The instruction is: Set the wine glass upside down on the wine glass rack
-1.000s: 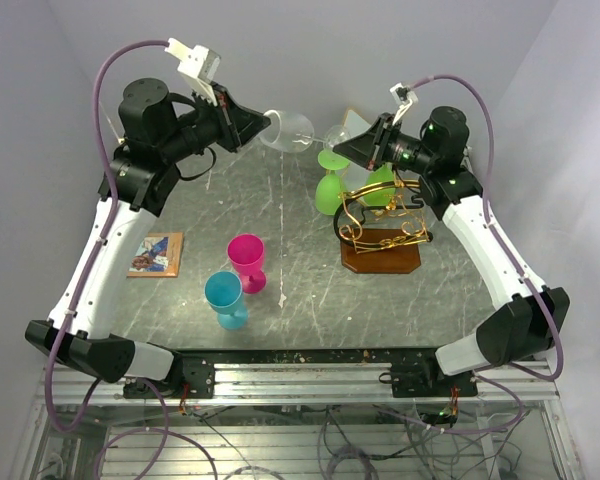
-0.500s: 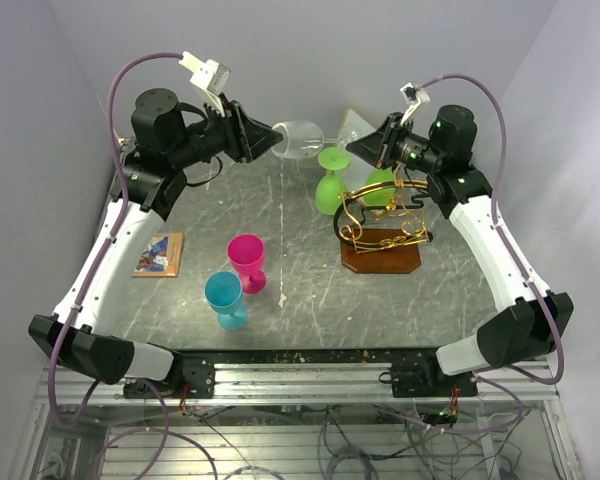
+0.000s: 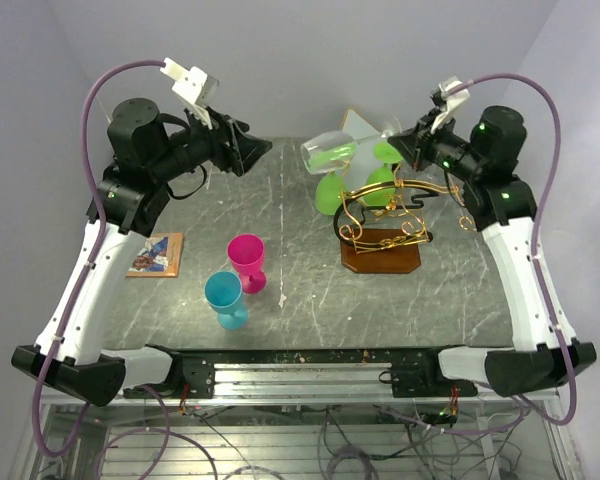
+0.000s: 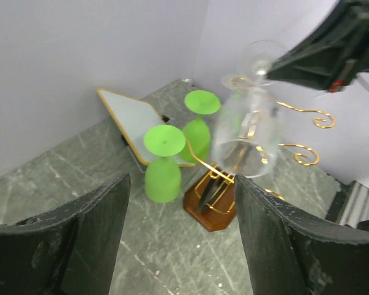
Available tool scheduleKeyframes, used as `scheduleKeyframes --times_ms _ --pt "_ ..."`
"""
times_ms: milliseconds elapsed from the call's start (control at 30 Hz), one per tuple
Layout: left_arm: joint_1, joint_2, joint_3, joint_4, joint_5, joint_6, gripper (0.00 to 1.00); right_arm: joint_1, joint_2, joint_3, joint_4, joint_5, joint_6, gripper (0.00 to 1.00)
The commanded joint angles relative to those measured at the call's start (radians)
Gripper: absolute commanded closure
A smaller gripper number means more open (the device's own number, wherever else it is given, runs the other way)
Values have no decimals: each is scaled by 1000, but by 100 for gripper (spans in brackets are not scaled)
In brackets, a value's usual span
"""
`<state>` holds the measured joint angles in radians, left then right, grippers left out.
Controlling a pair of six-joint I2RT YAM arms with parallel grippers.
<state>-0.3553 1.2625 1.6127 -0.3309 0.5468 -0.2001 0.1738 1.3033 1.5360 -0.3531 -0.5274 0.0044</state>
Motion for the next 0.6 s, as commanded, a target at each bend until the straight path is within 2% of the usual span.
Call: scheduleKeyframes --times_ms 0,300,467,567 --pt "9 -28 22 -64 -124 96 21 -35 -99 80 -147 -40 -296 100" --pt "44 -51 13 -110 -241 161 1 -150 -216 190 -582 -190 -736 100" --pt "46 -45 17 -122 -262 187 0 -191 -266 258 -798 -229 -925 100" --pt "48 -46 4 -116 -257 195 0 -212 -307 254 -873 -214 -985 100"
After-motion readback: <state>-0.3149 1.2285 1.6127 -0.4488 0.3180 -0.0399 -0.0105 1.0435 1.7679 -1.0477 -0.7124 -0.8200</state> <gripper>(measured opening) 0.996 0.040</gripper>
